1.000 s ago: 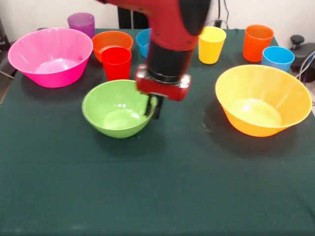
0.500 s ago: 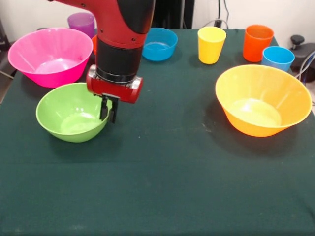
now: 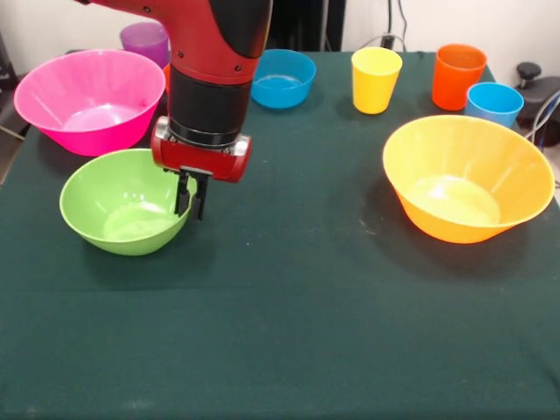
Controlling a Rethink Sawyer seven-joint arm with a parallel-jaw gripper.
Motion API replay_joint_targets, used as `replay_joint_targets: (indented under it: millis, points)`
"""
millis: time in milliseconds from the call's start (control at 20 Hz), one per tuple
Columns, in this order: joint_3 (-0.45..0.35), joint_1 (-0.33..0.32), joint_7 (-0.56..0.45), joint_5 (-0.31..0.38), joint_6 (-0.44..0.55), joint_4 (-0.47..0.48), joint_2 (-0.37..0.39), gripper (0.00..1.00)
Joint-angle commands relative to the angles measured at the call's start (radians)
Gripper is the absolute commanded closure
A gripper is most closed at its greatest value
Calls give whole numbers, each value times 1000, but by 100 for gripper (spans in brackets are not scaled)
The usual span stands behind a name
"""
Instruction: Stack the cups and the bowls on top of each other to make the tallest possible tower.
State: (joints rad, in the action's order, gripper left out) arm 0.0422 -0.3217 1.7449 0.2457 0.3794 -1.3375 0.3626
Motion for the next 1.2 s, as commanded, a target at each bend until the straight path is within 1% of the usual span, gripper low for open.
replay_joint_targets:
  millis: [50,200,700,950,1200]
  points:
    - [-152,-3,-89,106,-47,-42,-84,100]
    - [-153,0,-80,109,-38,-33,-89,100]
    - [-159,-3,-61,127,-62,-38,-90,100]
    - [-160,-4,-50,123,-51,-44,-87,100]
    - [-150,9,-20,108,-43,-55,-81,100]
